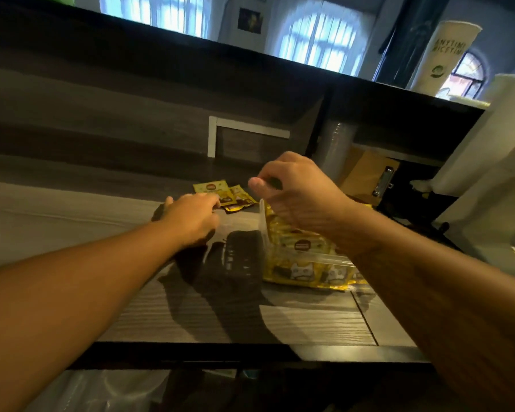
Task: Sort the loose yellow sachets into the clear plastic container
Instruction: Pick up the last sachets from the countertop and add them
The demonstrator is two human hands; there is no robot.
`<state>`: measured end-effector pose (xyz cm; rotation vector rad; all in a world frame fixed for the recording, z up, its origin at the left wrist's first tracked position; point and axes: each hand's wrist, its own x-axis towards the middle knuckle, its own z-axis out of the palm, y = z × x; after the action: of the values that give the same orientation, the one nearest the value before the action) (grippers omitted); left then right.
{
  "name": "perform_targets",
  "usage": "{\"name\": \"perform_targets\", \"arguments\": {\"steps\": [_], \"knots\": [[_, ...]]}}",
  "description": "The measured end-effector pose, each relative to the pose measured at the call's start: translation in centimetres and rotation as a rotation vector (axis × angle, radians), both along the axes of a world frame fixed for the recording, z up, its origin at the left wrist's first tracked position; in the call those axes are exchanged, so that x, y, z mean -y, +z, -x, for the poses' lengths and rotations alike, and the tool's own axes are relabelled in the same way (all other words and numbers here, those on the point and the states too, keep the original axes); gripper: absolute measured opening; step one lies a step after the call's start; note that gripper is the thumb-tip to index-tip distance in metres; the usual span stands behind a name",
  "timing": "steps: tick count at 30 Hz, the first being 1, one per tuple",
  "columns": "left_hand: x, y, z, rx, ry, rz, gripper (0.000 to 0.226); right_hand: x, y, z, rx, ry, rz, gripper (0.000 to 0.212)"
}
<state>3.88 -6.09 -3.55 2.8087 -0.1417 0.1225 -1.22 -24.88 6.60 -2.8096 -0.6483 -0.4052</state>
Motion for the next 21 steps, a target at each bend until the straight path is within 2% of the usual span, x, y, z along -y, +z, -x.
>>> {"name": "perform_targets", "arguments": {"steps": [3,5,6,8,11,14,17,18,21], "knots": [[-0.9,0.4,1.1,0.096,0.026,-0.134,0.033,-2.0,0.2,-1.3,-0.011,-0.033,0.056,0.036],[-2.3,0.4,2.1,0.085,0.024,-0.244,0.034,-3.3,0.1,-2.2,-0.050,-0.035,0.111,0.033],[-3.0,0.4,2.6,0.061,0.019,-0.239,0.034,-4.0,0.1,-2.7,-0.080,-0.031,0.154,0.030],[-4.4,0.8,3.6,-0.012,0.008,-0.146,0.031,-5.6,-0.1,-4.3,-0.145,-0.034,0.282,0.022],[-5.5,1.1,4.7,-0.085,0.004,-0.032,0.041,-8.5,-0.6,-6.4,-0.231,-0.059,0.471,0.023],[-6.3,0.5,5.6,0.011,0.018,0.045,0.053,-11.0,-1.4,-8.1,-0.305,-0.098,0.602,0.022],[-7.1,0.0,5.8,0.085,0.032,0.146,0.070,-12.2,-2.4,-9.8,-0.394,-0.169,0.626,0.015],[-7.3,-0.1,5.7,0.113,0.045,0.208,0.067,-12.3,-2.6,-10.4,-0.414,-0.192,0.616,0.016],[-7.6,-0.3,5.5,0.288,0.067,0.461,0.039,-12.5,-3.2,-11.2,-0.442,-0.263,0.649,0.020]]}}
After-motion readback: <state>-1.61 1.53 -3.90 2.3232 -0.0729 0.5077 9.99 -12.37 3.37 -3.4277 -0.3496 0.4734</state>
